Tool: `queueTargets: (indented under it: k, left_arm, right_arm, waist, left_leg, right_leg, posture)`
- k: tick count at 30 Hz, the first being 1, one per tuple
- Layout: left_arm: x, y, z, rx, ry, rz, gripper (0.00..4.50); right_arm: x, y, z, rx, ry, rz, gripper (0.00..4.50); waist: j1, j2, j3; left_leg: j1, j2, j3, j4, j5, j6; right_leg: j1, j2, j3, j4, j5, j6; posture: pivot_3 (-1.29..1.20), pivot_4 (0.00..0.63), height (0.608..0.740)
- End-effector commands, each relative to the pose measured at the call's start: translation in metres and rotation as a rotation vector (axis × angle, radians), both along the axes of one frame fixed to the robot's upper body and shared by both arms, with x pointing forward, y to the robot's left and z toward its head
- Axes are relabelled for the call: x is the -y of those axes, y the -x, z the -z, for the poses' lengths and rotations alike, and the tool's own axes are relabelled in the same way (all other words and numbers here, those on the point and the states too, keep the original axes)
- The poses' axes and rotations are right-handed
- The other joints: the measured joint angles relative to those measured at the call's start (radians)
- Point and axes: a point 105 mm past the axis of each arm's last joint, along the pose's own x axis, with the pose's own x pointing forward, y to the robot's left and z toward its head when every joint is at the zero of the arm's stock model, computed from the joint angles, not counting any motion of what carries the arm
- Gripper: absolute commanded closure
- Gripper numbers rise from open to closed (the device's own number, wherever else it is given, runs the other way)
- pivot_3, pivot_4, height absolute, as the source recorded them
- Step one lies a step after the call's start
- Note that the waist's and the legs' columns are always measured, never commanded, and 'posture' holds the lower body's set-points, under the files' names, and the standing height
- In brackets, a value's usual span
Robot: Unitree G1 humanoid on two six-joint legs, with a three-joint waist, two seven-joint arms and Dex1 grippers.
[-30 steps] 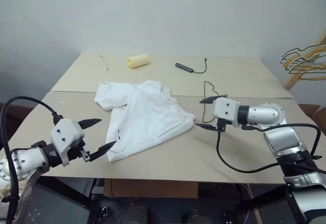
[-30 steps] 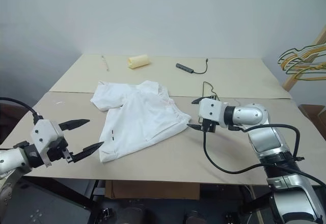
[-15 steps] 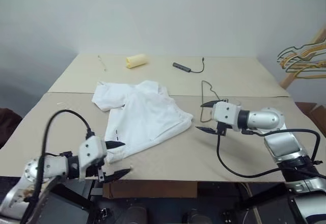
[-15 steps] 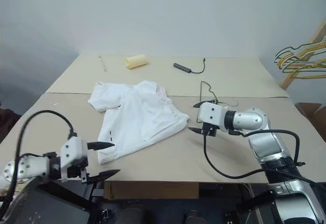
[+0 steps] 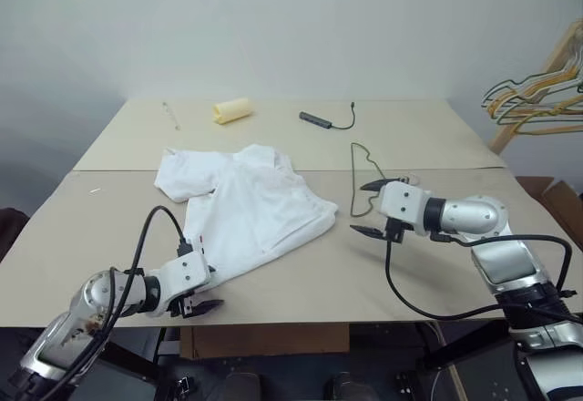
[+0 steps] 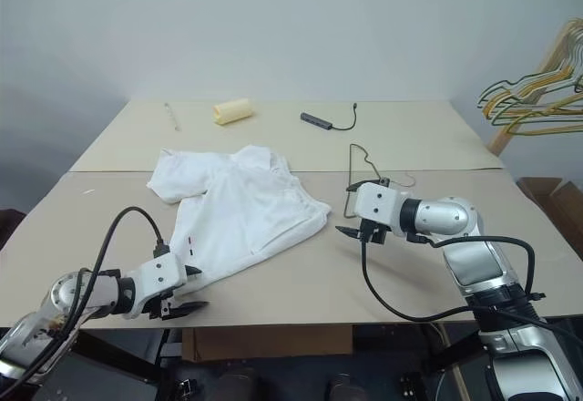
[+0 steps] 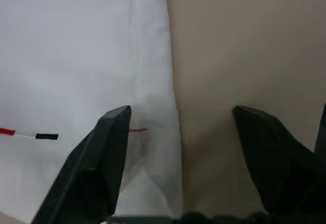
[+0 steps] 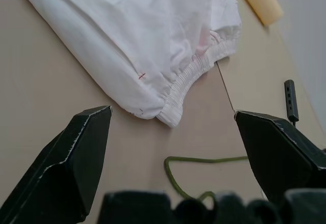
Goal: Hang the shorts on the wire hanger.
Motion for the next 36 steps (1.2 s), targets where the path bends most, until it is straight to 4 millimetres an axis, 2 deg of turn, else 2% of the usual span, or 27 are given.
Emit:
queueTargets:
  k: [1, 5, 8, 14, 18, 25, 29, 36]
  left_arm:
    - [-0.02, -0.01, 0.012, 0.005, -0.103, -0.098, 2.21]
    - [-0.02, -0.015, 0.011, 0.028, -0.089, -0.117, 3.52]
    - [-0.02, -0.017, 0.007, 0.042, -0.084, -0.121, 4.47]
    - [-0.019, -0.023, -0.009, 0.114, -0.062, -0.121, 4.47]
    - [-0.016, -0.017, -0.021, 0.132, -0.039, -0.087, 4.47]
    - [-0.019, -0.012, -0.04, 0.171, 0.008, -0.095, 4.47]
    - [-0.032, -0.011, -0.045, 0.183, -0.019, -0.132, 4.5]
    - [-0.042, -0.008, -0.043, 0.168, -0.022, -0.149, 4.5]
  right_arm:
    - [-0.003, -0.002, -0.006, 0.053, 0.025, -0.004, 0.0]
    - [-0.001, -0.008, 0.015, 0.099, 0.166, -0.014, 0.0]
    - [-0.007, -0.013, 0.026, 0.137, 0.237, -0.057, 0.0]
    - [-0.035, -0.028, 0.042, 0.23, 0.294, -0.133, 0.0]
    - [-0.054, -0.04, 0.048, 0.267, 0.294, -0.166, 0.0]
    - [-0.073, -0.057, 0.063, 0.298, 0.344, -0.199, 0.0]
    - [-0.075, -0.065, 0.065, 0.304, 0.355, -0.184, 0.91]
    - [-0.078, -0.076, 0.063, 0.341, 0.362, -0.153, 3.43]
  waist:
    - [0.0, 0.0, 0.0]
    - [-0.003, 0.001, -0.001]
    - [-0.008, 0.001, -0.001]
    - [-0.033, 0.0, 0.0]
    - [-0.04, 0.0, 0.0]
    - [-0.045, -0.001, 0.0]
    - [-0.048, -0.001, 0.0]
    - [-0.05, 0.0, 0.0]
  left_leg:
    - [0.001, 0.0, 0.0, 0.0, 0.0, 0.0]
    - [0.005, 0.001, 0.0, 0.0, 0.0, 0.0]
    - [0.004, 0.001, 0.001, 0.0, 0.0, 0.0]
    - [0.005, 0.001, 0.002, 0.0, 0.0, 0.0]
    - [0.003, 0.001, 0.003, 0.0, 0.0, 0.0]
    - [0.002, 0.001, 0.003, 0.0, 0.0, 0.0]
    - [0.003, 0.001, 0.003, -0.001, 0.0, 0.0]
    - [0.004, 0.001, 0.003, -0.001, 0.0, 0.0]
  right_leg:
    - [0.0, 0.0, 0.0, 0.001, 0.0, 0.0]
    - [0.002, 0.002, 0.002, 0.001, 0.0, -0.001]
    - [0.001, 0.003, 0.004, 0.001, 0.0, -0.001]
    - [0.0, 0.003, 0.006, 0.002, 0.0, -0.001]
    - [-0.001, 0.003, 0.006, 0.002, 0.002, 0.001]
    - [-0.001, 0.003, 0.007, 0.001, 0.005, 0.004]
    - [-0.001, 0.003, 0.007, 0.003, 0.004, 0.004]
    - [-0.001, 0.003, 0.007, 0.003, 0.005, 0.003]
  posture:
    - [0.16, 0.0, 0.74]
    - [0.15, 0.0, 0.74]
    - [0.15, 0.0, 0.74]
    - [0.16, 0.0, 0.74]
    - [0.18, 0.0, 0.74]
    - [0.19, 0.0, 0.74]
    - [0.2, 0.0, 0.74]
    - [0.2, 0.0, 0.74]
